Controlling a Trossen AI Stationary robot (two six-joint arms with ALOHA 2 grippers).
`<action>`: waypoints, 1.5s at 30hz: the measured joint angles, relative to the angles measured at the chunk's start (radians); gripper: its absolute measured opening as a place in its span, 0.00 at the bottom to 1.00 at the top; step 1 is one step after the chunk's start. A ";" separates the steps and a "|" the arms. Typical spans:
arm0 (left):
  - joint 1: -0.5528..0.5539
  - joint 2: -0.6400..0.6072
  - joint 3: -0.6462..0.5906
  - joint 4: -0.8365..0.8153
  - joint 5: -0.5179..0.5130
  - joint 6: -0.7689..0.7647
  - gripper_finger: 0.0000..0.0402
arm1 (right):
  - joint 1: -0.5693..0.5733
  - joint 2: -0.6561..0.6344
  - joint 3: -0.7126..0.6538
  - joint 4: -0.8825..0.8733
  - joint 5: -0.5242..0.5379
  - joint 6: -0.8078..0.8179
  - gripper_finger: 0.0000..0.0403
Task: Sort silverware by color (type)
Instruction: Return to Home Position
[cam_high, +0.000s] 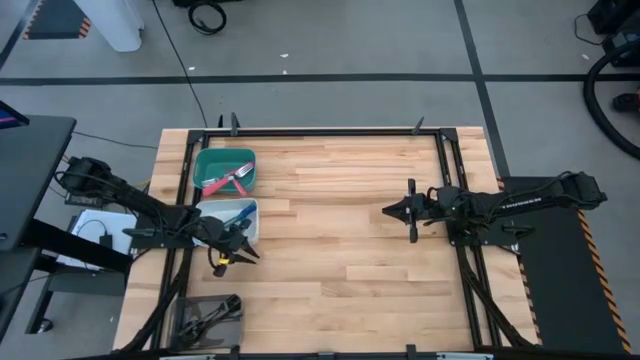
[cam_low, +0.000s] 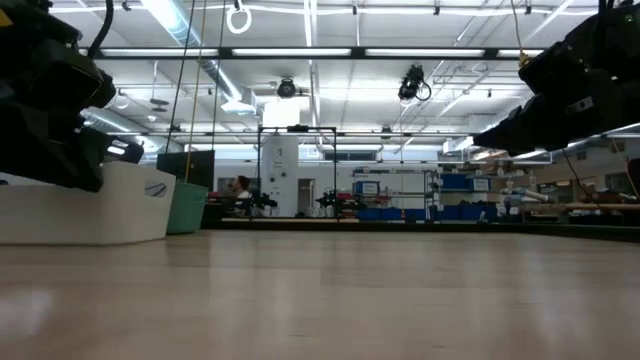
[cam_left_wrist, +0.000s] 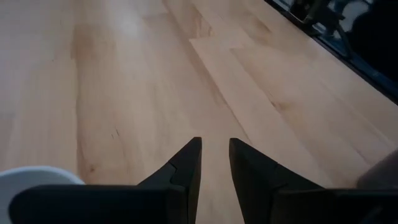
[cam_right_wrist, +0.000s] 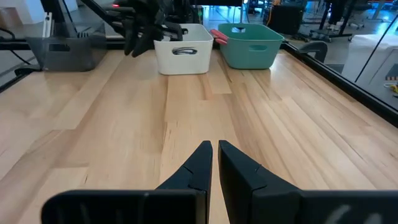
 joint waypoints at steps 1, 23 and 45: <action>-0.001 0.000 -0.006 0.004 -0.014 -0.016 0.23 | 0.000 0.000 0.000 0.000 0.000 0.000 0.09; 0.000 0.003 -0.018 0.102 -0.106 -0.187 0.23 | 0.000 0.000 0.000 0.003 -0.002 0.000 0.09; 0.000 -0.082 -0.018 0.103 -0.104 -0.184 0.23 | 0.000 -0.218 0.000 0.003 -0.002 0.001 0.09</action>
